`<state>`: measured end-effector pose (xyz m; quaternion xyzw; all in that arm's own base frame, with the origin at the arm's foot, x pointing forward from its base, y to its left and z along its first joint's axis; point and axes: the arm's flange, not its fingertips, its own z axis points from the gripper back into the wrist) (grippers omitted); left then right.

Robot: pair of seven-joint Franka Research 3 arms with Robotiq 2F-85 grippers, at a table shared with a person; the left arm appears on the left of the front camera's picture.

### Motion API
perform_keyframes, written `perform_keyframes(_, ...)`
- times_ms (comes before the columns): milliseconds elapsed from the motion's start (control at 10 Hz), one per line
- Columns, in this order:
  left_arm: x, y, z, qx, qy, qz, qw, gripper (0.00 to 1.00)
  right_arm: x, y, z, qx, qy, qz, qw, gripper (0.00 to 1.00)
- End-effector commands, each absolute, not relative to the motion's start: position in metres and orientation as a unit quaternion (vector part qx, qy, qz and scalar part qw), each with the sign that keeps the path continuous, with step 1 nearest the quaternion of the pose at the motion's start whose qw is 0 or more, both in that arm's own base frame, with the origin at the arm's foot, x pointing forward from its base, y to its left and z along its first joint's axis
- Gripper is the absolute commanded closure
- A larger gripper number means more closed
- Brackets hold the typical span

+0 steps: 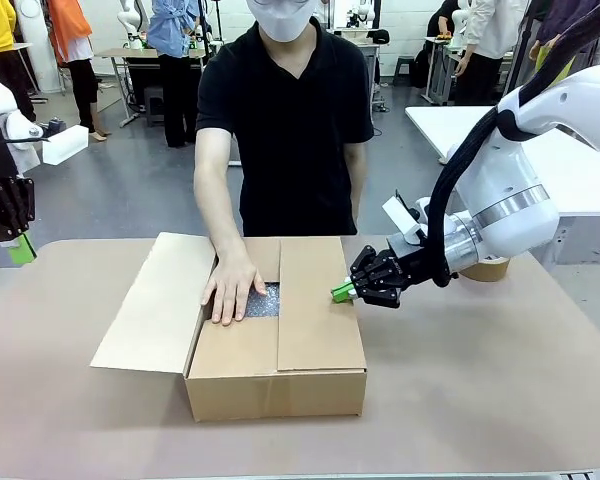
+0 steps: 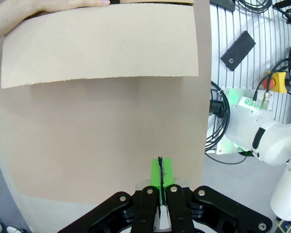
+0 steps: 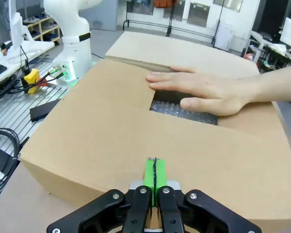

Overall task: Wrap the clocks to prevent damage.
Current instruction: Push the right (or left) flap of the Package Box to close it, then push the left (or right) flap of the Package Box to close it.

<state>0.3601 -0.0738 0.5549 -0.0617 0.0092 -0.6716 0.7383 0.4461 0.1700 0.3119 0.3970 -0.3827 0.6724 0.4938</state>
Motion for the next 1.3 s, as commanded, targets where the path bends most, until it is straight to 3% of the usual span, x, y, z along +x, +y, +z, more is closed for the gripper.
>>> perform_keyframes(0,0.36,-0.074,0.556,-0.062,0.008,-0.665,0.744,1.0,0.456,0.165,0.297,0.382,-0.379,0.672,0.509,0.99)
perform_keyframes(1100,0.36,-0.074,0.555,-0.062,0.009,-0.672,0.738,1.0,0.446,0.17,0.312,0.397,-0.383,0.672,0.494,0.99)
perform_keyframes(1200,0.37,-0.047,0.549,-0.172,-0.038,-0.736,0.654,1.0,0.446,0.17,0.312,0.397,-0.383,0.672,0.494,0.99)
